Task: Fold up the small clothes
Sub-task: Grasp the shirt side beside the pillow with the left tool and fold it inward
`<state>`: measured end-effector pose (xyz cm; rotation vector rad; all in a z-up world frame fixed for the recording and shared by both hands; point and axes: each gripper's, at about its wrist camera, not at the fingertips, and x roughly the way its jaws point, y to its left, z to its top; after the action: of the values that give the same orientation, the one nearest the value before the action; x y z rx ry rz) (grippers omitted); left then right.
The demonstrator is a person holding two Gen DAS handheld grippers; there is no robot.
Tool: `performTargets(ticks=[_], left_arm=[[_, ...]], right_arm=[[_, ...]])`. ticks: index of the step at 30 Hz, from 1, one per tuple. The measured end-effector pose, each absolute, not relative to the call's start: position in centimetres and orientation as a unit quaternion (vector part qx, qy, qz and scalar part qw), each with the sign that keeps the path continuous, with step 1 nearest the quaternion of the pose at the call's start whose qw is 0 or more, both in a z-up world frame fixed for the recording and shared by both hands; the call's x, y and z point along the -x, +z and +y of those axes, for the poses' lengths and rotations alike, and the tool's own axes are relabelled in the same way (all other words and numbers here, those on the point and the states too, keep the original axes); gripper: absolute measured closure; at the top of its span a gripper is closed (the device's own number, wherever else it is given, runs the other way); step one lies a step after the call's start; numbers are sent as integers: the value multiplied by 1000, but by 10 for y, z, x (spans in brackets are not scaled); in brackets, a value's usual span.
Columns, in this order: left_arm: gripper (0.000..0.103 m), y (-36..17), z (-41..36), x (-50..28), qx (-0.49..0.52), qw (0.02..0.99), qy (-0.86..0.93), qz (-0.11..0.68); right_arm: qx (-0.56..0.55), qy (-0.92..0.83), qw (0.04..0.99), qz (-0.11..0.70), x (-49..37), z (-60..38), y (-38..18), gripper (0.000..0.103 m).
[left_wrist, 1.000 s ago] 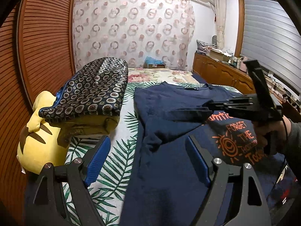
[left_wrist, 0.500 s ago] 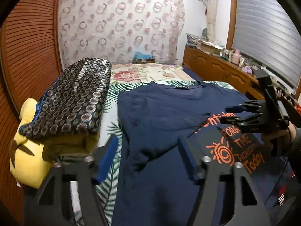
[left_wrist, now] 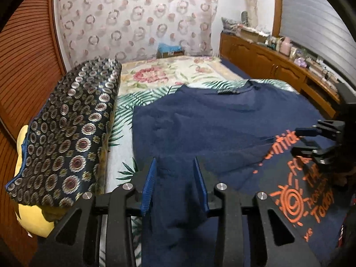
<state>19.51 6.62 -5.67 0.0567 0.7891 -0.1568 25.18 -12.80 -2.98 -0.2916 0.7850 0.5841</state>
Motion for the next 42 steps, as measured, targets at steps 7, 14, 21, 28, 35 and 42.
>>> performTargets(ticks=[7, 14, 21, 28, 35, 42], left_arm=[[67, -75, 63, -213, -30, 907, -60, 416], [82, -80, 61, -212, -29, 902, -76, 423], [98, -64, 56, -188, -34, 914, -97, 393], [98, -43, 43, -138, -32, 928, -118, 353], [98, -50, 28, -105, -34, 926, -132, 351], [68, -51, 33, -81, -21, 932, -133, 336]], right_arm=[[140, 279, 873, 374, -253, -140, -32, 44], [141, 278, 873, 374, -254, -142, -32, 43], [141, 278, 873, 374, -255, -143, -32, 43], [141, 278, 873, 374, -255, -144, -32, 43], [141, 278, 873, 374, -255, -143, -32, 42], [141, 278, 874, 374, -255, -144, -32, 42]])
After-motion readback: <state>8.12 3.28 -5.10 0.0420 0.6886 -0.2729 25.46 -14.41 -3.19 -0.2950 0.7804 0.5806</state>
